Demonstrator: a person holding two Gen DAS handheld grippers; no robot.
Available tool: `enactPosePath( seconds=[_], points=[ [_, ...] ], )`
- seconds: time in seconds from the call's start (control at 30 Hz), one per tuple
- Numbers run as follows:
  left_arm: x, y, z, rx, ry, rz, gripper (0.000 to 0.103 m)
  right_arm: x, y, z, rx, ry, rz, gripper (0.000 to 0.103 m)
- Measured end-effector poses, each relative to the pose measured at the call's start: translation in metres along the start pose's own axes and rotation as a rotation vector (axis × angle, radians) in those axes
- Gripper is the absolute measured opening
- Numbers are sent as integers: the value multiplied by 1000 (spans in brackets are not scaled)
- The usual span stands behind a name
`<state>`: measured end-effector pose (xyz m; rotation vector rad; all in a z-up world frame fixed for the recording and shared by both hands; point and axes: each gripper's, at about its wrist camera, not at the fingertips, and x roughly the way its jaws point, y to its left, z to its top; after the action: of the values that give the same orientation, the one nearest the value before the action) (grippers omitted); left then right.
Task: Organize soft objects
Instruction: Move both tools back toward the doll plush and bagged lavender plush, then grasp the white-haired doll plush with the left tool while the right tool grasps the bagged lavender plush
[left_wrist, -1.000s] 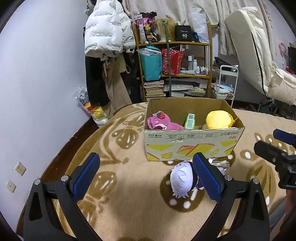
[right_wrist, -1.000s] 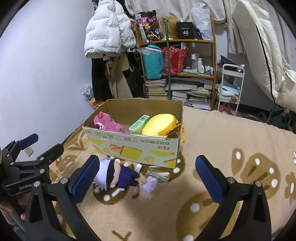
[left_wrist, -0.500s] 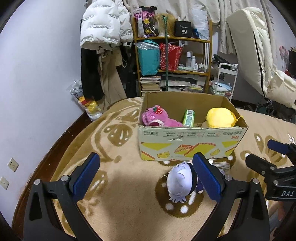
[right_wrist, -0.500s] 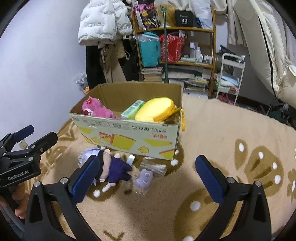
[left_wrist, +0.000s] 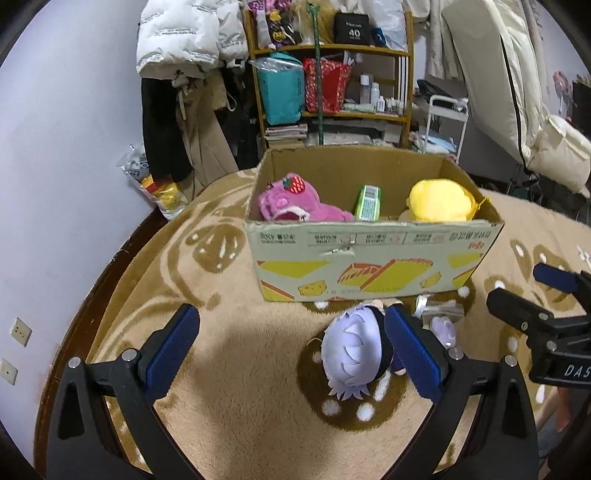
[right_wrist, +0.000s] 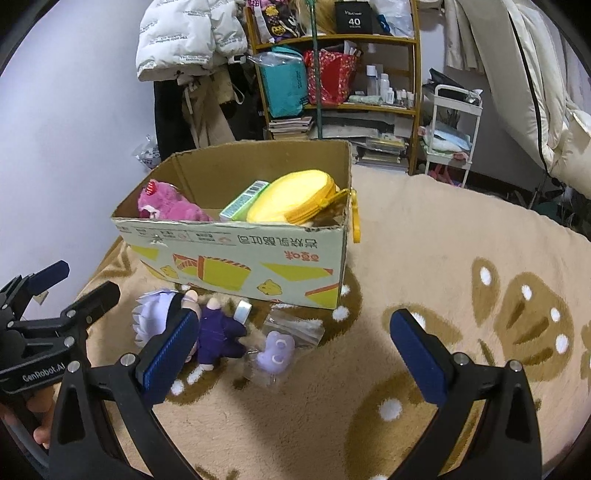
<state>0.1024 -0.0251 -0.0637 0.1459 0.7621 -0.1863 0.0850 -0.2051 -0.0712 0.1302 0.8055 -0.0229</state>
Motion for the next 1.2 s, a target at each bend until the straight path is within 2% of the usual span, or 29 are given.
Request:
enactPosePath(
  seconds=[0.5, 0.77, 0.83, 1.03, 1.2],
  points=[
    [27, -12, -10, 41, 90, -53, 99, 42, -7, -13, 33, 121, -18, 103],
    [38, -24, -17, 58, 120, -109, 99, 60, -12, -19, 43, 183, -43, 103],
    [42, -26, -18, 55, 131, -129, 99, 63, -13, -21, 45, 189, -56, 103],
    [54, -30, -21, 66, 161, -125, 99, 68, -14, -25, 32, 201, -64, 103],
    [62, -29, -22, 42, 184, -161, 99, 70, -15, -27, 25, 206, -59, 103]
  ],
)
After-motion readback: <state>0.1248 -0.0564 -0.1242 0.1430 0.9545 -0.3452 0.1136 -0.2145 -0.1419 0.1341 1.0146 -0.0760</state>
